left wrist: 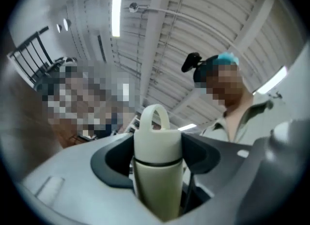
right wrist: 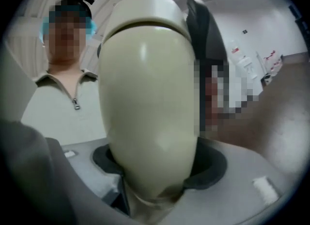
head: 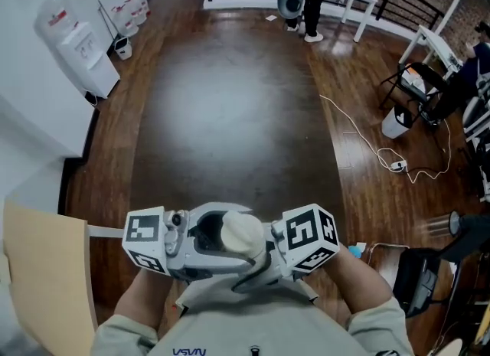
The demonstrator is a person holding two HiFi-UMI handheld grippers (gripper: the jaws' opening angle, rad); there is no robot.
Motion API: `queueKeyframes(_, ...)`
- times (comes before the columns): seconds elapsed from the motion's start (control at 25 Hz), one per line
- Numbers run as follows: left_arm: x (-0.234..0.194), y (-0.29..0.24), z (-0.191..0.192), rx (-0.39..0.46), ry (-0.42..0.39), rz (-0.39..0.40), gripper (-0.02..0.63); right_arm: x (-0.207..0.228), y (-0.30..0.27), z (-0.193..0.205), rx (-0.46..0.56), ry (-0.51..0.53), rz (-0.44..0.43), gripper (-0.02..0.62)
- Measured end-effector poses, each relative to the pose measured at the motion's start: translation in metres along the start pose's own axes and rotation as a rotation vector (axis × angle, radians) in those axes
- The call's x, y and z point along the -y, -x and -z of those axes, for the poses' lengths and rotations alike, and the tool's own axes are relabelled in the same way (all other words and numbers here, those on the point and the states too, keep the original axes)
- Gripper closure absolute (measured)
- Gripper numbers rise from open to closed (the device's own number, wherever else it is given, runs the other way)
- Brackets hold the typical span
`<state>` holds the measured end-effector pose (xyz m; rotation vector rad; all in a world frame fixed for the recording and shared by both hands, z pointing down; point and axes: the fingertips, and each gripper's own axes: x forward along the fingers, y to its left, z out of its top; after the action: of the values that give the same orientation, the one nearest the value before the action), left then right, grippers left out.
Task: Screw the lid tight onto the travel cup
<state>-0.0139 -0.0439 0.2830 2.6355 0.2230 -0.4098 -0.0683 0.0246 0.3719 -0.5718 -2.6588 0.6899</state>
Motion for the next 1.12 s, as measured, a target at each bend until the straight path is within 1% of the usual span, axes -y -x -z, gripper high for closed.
queueKeyframes(0.12, 0.022, -0.005, -0.008, -0.015, 0.034, 0.214, 0.299, -0.028, -0.005, -0.009, -0.003, 0.039, -0.159, 0.282)
queueKeyframes(0.2, 0.034, -0.007, -0.012, -0.032, 0.057, 0.321, 0.299, -0.039, -0.008, -0.012, -0.009, 0.053, -0.217, 0.282)
queueKeyframes(0.24, 0.039, -0.008, -0.013, -0.045, 0.062, 0.353, 0.299, -0.042, -0.009, -0.013, -0.013, 0.061, -0.227, 0.282)
queueKeyframes(0.32, 0.045, -0.009, -0.016, -0.067, 0.063, 0.378, 0.299, -0.042, -0.011, -0.014, -0.016, 0.074, -0.223, 0.281)
queueKeyframes(0.44, 0.038, -0.007, -0.014, -0.053, 0.029, 0.354, 0.298, -0.036, -0.009, -0.015, -0.004, 0.077, -0.185, 0.281)
queueKeyframes(0.52, 0.029, -0.005, -0.014, -0.038, 0.004, 0.295, 0.296, -0.027, -0.007, -0.014, 0.005, 0.062, -0.144, 0.281)
queueKeyframes(0.56, 0.023, -0.005, -0.014, -0.032, -0.016, 0.243, 0.293, -0.022, -0.004, -0.012, 0.009, 0.049, -0.122, 0.281)
queueKeyframes(0.64, 0.007, -0.002, -0.015, -0.018, -0.075, 0.097, 0.267, -0.011, 0.002, -0.009, 0.024, 0.02, -0.076, 0.281)
queueKeyframes(0.68, -0.001, 0.001, -0.015, -0.009, -0.106, 0.018, 0.213, -0.004, 0.005, -0.008, 0.037, 0.006, -0.049, 0.281)
queueKeyframes(0.76, -0.012, 0.01, -0.015, 0.013, -0.151, -0.11, 0.199, 0.012, 0.012, -0.008, 0.067, -0.016, 0.029, 0.281)
queueKeyframes(0.84, -0.02, 0.018, -0.014, 0.037, -0.184, -0.228, 0.198, 0.034, 0.019, -0.008, 0.086, -0.025, 0.158, 0.281)
queueKeyframes(0.92, -0.026, 0.024, -0.014, 0.075, -0.215, -0.352, 0.198, 0.058, 0.027, -0.003, 0.083, -0.02, 0.318, 0.281)
queueKeyframes(1.04, -0.031, 0.031, -0.018, 0.162, -0.233, -0.527, 0.198, 0.092, 0.039, 0.004, 0.06, 0.01, 0.569, 0.281)
queueKeyframes(1.12, -0.037, 0.034, -0.017, 0.183, -0.243, -0.633, 0.199, 0.11, 0.045, 0.005, 0.042, 0.04, 0.707, 0.281)
